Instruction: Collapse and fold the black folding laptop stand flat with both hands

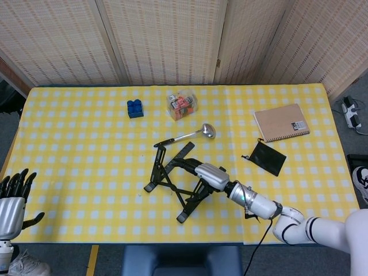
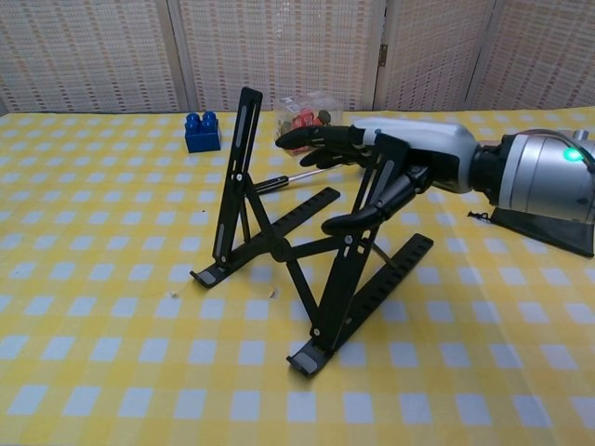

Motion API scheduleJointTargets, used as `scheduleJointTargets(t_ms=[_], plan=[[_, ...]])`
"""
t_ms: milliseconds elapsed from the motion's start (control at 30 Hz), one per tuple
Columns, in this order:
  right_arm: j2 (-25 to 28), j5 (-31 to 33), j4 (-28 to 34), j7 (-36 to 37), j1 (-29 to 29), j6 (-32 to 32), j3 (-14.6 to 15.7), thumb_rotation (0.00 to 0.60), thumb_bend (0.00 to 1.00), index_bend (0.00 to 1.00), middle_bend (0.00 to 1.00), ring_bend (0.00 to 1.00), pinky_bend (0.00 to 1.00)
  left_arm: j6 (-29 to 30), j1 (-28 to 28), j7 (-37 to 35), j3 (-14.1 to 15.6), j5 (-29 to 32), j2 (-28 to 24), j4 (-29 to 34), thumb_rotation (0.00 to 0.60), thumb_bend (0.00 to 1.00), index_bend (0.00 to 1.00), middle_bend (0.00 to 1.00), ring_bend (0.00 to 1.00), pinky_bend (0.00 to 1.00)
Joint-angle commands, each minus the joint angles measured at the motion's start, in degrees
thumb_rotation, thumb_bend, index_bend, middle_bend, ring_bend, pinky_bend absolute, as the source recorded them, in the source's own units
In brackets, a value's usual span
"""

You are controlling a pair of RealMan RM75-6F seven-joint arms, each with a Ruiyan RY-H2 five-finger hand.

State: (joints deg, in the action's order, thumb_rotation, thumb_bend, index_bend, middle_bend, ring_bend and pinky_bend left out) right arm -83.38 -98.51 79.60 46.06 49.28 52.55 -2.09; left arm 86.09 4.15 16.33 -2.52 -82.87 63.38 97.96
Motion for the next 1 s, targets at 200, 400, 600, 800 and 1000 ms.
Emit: scheduleJointTargets(t_ms=[200,400,600,800,1000], plan=[[2.56,-4.21,4.09,3.61,0.92,2.69,4.54,0.46,0.25,0.0,0.0,0.07,0.0,-0.09,0.23,0.27,0.05,-0.55,-0.01,0.37,0.6,0.16,0.06,0.05,0.01,0.0],[4.44,-7.47,7.3,5.21,1.66,4.89,7.43,0.46,0.25,0.0,0.0,0.07,0.0,0.06,0.16,0.43,0.15,-0.81,-0.08,0.51,0.6,0.16,0.06,0.05,0.01,0.0],[5.6,-8.69,9.07,8.26,2.1,6.77,9.52,0.458,0.25,0.0,0.0,0.07,0.0,0.02,0.13,0.26,0.19,-0.79,-0.08,0.39,0.6,0.16,0.06,0.05,0.01,0.0],[5.28,-10.29,8.98,11.25,2.83,8.25,11.36,0.463,0.25,0.0,0.0,0.08,0.0,-0.07,0.14,0.12,0.3,-0.95,0.04,0.12,0.6,0.16,0.06,0.05,0.01,0.0],[5.23,-10.55,9.13,13.08,3.28,9.35,12.38,0.46,0.25,0.0,0.0,0.08,0.0,-0.07,-0.01,-0.03,0.43,-0.88,0.1,-0.33,0.6,0.16,0.06,0.05,0.01,0.0]])
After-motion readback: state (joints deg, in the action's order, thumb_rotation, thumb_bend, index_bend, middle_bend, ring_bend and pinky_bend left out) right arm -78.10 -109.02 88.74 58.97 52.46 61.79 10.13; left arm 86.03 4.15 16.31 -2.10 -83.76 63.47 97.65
